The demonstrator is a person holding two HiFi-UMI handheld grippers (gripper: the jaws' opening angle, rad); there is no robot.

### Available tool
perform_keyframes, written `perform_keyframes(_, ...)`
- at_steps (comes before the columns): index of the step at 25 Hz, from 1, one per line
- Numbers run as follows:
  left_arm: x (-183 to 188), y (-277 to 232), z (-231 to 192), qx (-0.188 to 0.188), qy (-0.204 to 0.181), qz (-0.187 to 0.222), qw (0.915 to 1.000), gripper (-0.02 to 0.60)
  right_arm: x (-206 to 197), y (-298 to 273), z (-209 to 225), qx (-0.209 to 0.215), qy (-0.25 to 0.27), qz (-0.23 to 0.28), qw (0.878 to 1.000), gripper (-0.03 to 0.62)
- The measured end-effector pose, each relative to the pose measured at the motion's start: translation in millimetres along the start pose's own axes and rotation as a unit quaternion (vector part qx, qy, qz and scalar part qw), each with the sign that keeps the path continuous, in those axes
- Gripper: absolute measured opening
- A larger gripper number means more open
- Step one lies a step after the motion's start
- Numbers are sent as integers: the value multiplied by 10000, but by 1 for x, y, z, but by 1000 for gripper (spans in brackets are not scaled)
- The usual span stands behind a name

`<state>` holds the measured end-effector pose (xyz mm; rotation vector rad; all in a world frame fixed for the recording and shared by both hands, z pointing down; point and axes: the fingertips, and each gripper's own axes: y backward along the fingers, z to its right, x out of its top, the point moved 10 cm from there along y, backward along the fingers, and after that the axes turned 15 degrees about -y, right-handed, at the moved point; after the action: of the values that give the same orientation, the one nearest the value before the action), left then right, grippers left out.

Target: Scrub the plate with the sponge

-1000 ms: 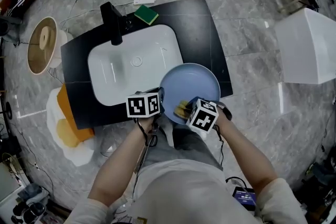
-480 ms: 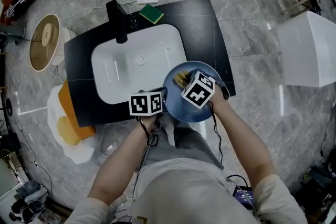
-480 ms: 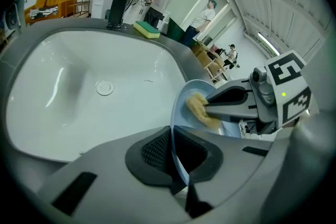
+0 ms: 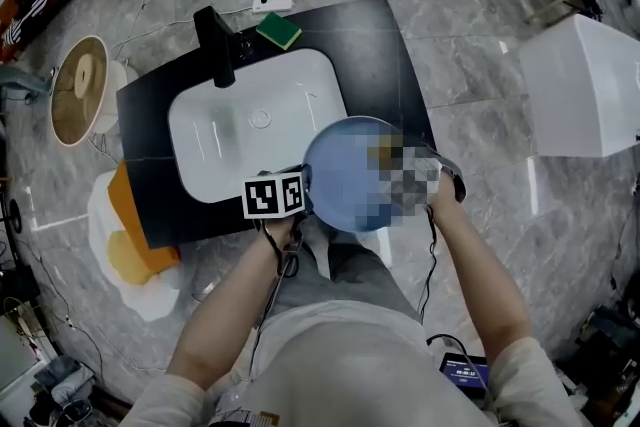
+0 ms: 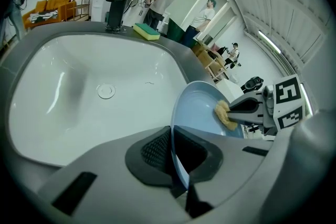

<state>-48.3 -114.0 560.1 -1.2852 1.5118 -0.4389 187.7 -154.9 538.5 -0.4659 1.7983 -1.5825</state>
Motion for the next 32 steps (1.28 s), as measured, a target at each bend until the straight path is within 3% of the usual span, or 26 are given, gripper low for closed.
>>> perform_keyframes(5,3,-1,1,-41,-78,-16,10000,28,-20,10,-10,134,-271,127,9995,48)
perform_keyframes(9,5,-2,-2,-260,89,-146,9995,34,-23,16,-12,263,-565,251,9977,48)
perform_keyframes(12,9,3,0,-158,-145,-207,9996,48,-24,23,-10,248,-787,467,9955,48)
perform_keyframes(14,11,7,-1,-69,-252,-173,9995,125,-23,29,-8,223,-948,653,9931,48)
perform_keyframes(18,18,22,-2,136,-570,-97,9982,140,-19,43,-5,180,-1203,999,9875,48)
perform_keyframes(23,37,45,10,224,-1241,359,9914,140,-14,69,-1,108,-1698,1578,9727,48)
perform_keyframes(27,52,69,10,368,-1524,754,9848,127,-3,99,-1,-14,-1900,2070,9597,48)
perform_keyframes(32,74,105,10,601,-2123,1302,9666,100,19,147,-11,-74,-1966,2779,9402,48)
